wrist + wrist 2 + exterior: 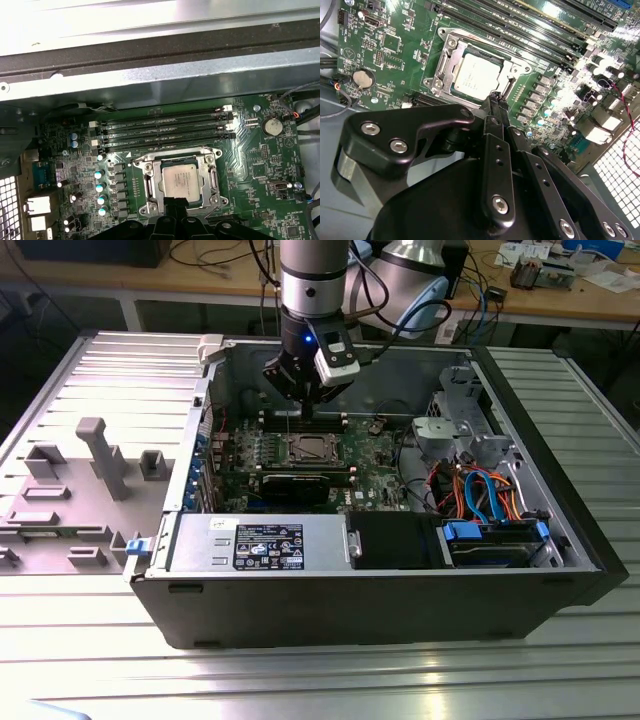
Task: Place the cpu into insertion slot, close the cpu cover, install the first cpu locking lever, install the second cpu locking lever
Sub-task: 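Install the first cpu locking lever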
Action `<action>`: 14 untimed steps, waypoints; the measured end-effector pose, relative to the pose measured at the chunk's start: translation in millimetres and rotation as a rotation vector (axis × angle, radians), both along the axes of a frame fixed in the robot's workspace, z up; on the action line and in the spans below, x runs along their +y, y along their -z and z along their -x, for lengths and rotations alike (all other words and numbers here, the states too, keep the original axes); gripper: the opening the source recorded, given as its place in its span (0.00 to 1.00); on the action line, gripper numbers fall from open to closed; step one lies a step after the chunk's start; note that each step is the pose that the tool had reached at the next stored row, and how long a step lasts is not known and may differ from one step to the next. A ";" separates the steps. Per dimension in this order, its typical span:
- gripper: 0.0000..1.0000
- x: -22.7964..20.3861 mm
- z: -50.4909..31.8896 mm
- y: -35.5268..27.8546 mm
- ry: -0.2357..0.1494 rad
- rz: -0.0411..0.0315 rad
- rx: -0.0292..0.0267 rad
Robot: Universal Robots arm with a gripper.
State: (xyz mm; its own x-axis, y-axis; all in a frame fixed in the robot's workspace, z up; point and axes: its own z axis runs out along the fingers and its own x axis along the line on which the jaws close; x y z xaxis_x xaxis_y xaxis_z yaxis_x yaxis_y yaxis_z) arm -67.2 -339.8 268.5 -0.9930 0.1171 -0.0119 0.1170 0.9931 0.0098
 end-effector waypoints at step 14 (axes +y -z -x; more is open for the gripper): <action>0.11 -0.1 0.9 0.4 -0.075 0.0002 0.0001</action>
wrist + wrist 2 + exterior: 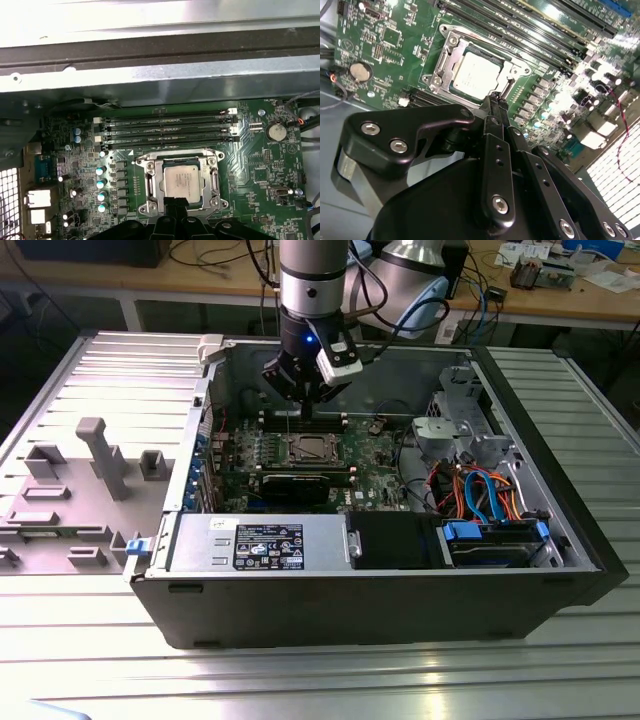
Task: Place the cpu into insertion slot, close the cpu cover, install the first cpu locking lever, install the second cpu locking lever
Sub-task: 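Install the first cpu locking lever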
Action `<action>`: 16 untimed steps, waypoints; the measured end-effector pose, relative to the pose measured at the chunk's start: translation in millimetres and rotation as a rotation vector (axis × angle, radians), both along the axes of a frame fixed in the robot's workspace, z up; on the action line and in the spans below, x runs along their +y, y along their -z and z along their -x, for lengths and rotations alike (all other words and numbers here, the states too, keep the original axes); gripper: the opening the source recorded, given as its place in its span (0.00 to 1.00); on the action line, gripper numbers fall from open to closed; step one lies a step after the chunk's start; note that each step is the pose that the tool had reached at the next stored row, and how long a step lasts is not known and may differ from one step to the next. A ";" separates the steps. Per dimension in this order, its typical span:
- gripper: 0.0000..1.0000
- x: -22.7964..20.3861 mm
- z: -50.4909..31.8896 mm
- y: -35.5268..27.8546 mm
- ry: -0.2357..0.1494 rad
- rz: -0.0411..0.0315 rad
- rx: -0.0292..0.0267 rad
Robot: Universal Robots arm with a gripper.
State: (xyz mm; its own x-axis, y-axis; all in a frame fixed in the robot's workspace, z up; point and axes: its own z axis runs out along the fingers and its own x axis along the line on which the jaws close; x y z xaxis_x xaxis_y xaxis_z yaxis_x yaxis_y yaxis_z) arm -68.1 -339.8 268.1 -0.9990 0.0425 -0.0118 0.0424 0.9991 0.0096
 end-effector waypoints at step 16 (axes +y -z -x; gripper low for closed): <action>0.11 0.1 27.3 1.6 -0.076 -0.0031 -0.0096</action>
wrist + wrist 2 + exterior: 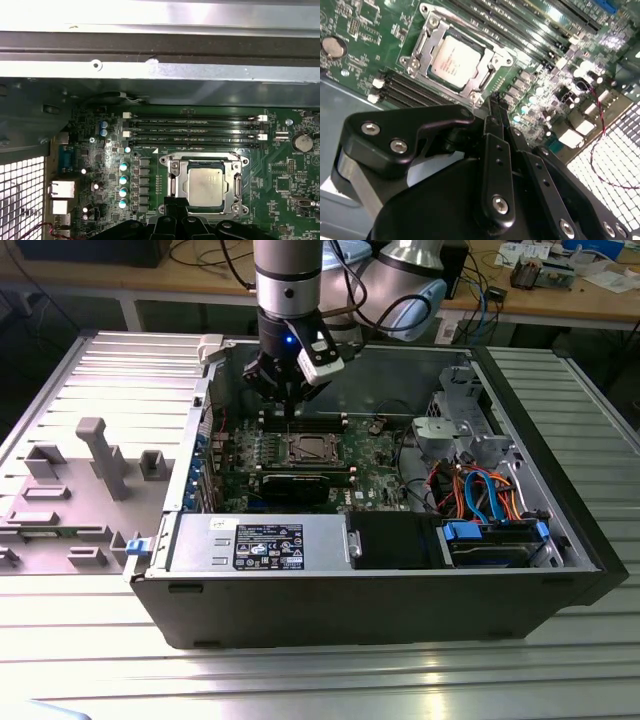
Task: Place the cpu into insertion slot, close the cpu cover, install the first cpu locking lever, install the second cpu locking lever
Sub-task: 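Install the first cpu locking lever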
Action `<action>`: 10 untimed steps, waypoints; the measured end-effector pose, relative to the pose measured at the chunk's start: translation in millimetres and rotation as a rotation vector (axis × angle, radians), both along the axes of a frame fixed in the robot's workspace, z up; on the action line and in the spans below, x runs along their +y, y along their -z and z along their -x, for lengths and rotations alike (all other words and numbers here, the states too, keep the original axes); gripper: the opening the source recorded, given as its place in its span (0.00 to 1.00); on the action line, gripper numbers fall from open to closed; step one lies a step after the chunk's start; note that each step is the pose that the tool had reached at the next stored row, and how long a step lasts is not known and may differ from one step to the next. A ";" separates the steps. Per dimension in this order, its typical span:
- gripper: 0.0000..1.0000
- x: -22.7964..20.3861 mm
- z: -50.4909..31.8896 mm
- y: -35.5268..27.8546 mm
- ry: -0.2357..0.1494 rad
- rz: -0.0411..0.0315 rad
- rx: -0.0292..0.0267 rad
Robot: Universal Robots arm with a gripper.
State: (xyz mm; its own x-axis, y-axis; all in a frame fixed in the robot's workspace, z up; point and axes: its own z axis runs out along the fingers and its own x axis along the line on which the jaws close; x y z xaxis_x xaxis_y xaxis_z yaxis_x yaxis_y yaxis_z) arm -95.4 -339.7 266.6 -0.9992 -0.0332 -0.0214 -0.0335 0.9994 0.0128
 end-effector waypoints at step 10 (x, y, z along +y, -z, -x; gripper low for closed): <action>0.11 2.2 16.3 1.6 -0.020 -0.0001 -0.0008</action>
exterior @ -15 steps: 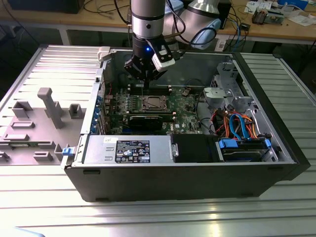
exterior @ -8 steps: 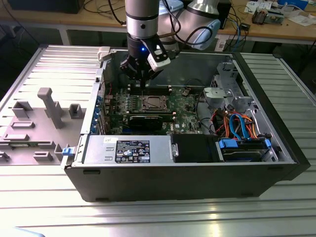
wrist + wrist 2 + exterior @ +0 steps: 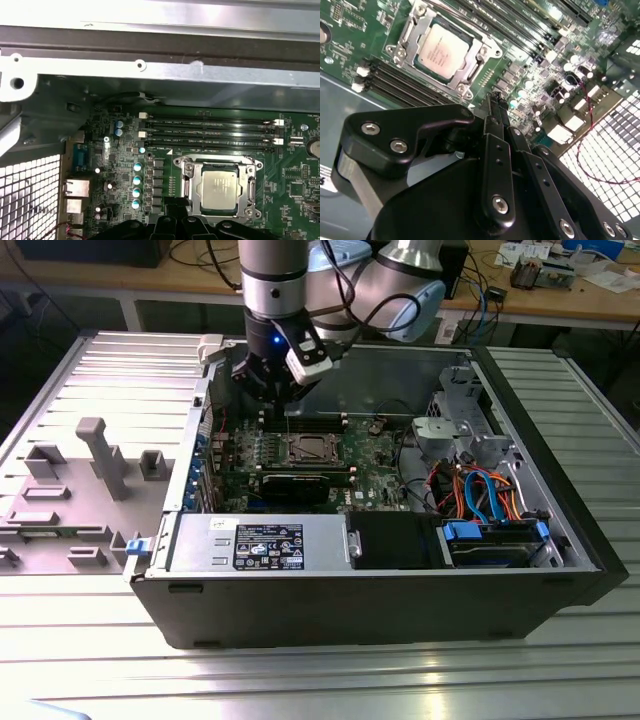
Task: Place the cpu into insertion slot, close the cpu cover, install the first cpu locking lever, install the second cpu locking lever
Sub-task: 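Install the first cpu locking lever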
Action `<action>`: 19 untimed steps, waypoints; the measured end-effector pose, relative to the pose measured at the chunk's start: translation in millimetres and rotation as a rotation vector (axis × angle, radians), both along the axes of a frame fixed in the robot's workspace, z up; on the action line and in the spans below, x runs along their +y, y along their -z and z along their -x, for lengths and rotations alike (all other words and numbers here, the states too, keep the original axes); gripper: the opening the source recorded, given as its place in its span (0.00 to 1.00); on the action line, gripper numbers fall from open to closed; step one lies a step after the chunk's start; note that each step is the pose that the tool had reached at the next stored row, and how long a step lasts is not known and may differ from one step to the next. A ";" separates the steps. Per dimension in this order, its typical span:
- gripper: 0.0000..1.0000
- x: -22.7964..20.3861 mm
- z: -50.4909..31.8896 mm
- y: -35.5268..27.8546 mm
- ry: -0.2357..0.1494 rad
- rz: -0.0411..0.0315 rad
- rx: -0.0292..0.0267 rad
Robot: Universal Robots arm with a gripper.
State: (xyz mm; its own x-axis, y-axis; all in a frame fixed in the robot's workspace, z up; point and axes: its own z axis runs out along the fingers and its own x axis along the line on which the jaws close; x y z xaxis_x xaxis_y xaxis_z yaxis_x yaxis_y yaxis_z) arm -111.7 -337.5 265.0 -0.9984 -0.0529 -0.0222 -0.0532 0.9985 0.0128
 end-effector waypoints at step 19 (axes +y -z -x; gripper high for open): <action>0.11 29.1 -2.4 5.4 0.000 -0.0027 0.0000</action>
State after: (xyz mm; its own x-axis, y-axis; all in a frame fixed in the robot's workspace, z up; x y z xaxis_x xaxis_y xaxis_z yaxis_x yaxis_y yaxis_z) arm -109.2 -308.4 259.6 -0.9983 -0.0530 -0.0224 -0.0534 0.9985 0.0155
